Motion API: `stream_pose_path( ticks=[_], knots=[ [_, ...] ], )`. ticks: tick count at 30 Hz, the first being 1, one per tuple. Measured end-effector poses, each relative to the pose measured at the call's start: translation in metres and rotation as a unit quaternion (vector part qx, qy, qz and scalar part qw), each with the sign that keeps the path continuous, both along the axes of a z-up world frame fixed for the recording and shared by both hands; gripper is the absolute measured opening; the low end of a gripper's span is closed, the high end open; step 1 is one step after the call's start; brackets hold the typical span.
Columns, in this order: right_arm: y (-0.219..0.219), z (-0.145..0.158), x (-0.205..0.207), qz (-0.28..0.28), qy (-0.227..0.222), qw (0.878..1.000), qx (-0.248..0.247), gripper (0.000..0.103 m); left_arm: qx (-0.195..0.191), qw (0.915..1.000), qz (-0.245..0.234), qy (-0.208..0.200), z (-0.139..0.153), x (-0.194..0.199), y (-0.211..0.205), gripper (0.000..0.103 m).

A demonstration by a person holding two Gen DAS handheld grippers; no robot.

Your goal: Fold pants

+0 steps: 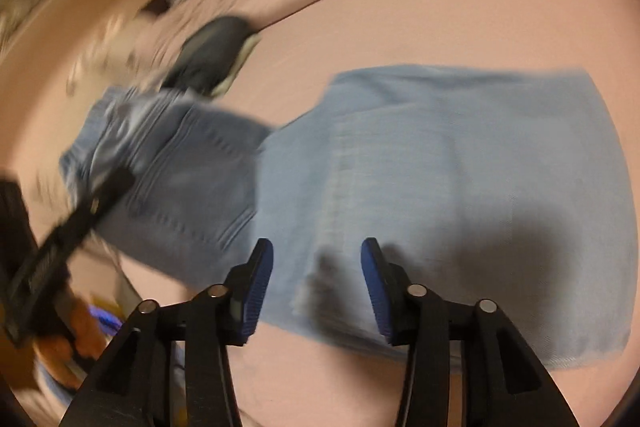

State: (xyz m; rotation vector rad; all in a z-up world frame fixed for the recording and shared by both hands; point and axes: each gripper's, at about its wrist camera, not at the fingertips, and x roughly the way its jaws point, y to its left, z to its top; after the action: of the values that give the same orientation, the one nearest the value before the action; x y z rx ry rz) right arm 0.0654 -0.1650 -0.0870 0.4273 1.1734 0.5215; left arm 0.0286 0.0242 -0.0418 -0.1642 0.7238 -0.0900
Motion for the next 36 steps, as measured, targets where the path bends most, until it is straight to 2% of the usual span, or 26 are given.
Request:
stream_pose_path(
  ticks=[1,3,4,7,9,10,12,13,14,16,17,19,22,25,28,29,31,33,34,36],
  knots=[
    [-0.007,-0.003,0.0,-0.013,0.006,1.0,0.01,0.047,0.005,1.0,-0.006,0.0,0.0,0.001,-0.006,0.023],
    [-0.03,-0.014,0.002,-0.049,0.026,0.996,0.063,0.047,0.021,0.9994,-0.027,0.006,-0.004,0.007,-0.025,0.023],
    [-0.027,-0.017,-0.006,-0.059,0.031,0.994,0.084,0.047,0.029,0.9988,-0.038,0.01,-0.008,0.01,-0.035,0.024],
    [-0.044,-0.03,-0.011,-0.092,0.052,0.978,0.179,0.055,0.047,0.9961,-0.069,0.029,-0.024,0.018,-0.058,0.03],
    [-0.054,-0.036,-0.009,-0.115,0.07,0.961,0.243,0.058,0.057,0.9937,-0.087,0.042,-0.038,0.022,-0.071,0.034],
    [-0.053,-0.04,-0.006,-0.123,0.076,0.953,0.266,0.059,0.062,0.9921,-0.098,0.049,-0.047,0.025,-0.077,0.046],
    [-0.055,-0.048,-0.002,-0.143,0.09,0.927,0.334,0.064,0.062,0.9895,-0.11,0.07,-0.063,0.028,-0.083,0.059],
    [-0.057,-0.051,-0.002,-0.149,0.095,0.918,0.354,0.07,0.053,0.9882,-0.118,0.082,-0.07,0.028,-0.083,0.059],
    [-0.057,-0.057,0.001,-0.156,0.107,0.904,0.384,0.071,0.052,0.9875,-0.119,0.089,-0.074,0.027,-0.083,0.059],
    [-0.052,-0.06,0.003,-0.158,0.122,0.895,0.399,0.072,0.052,0.9873,-0.124,0.083,-0.072,0.02,-0.078,0.062],
    [-0.045,-0.061,0.007,-0.156,0.132,0.902,0.38,0.072,0.044,0.9873,-0.13,0.08,-0.069,0.015,-0.073,0.063],
    [-0.047,-0.055,0.006,-0.147,0.135,0.913,0.356,0.072,0.036,0.9885,-0.126,0.075,-0.064,0.005,-0.061,0.071],
    [-0.04,-0.044,0.009,-0.124,0.127,0.932,0.317,0.072,0.021,0.9905,-0.115,0.073,-0.06,-0.009,-0.038,0.071],
    [-0.03,-0.038,0.015,-0.118,0.122,0.945,0.278,0.072,0.017,0.9932,-0.076,0.087,-0.064,-0.019,-0.012,0.071],
    [-0.026,-0.033,0.016,-0.111,0.112,0.957,0.245,0.071,-0.009,0.9939,-0.03,0.106,-0.072,-0.022,0.017,0.071],
    [-0.023,-0.032,0.018,-0.11,0.111,0.962,0.223,0.069,-0.019,0.9937,-0.02,0.109,-0.073,-0.023,0.023,0.071],
    [-0.017,-0.032,0.021,-0.104,0.105,0.971,0.19,0.051,-0.026,0.9935,-0.003,0.111,-0.074,-0.023,0.032,0.071],
    [-0.017,-0.03,0.021,-0.101,0.093,0.976,0.171,0.038,-0.024,0.9932,0.004,0.114,-0.074,-0.022,0.035,0.071],
    [-0.019,-0.028,0.02,-0.098,0.081,0.978,0.164,0.034,-0.024,0.993,0.006,0.116,-0.074,-0.023,0.034,0.071],
    [-0.019,-0.012,0.018,-0.085,0.041,0.985,0.147,0.032,-0.024,0.9928,0.005,0.117,-0.075,-0.024,0.036,0.071]
  ],
)
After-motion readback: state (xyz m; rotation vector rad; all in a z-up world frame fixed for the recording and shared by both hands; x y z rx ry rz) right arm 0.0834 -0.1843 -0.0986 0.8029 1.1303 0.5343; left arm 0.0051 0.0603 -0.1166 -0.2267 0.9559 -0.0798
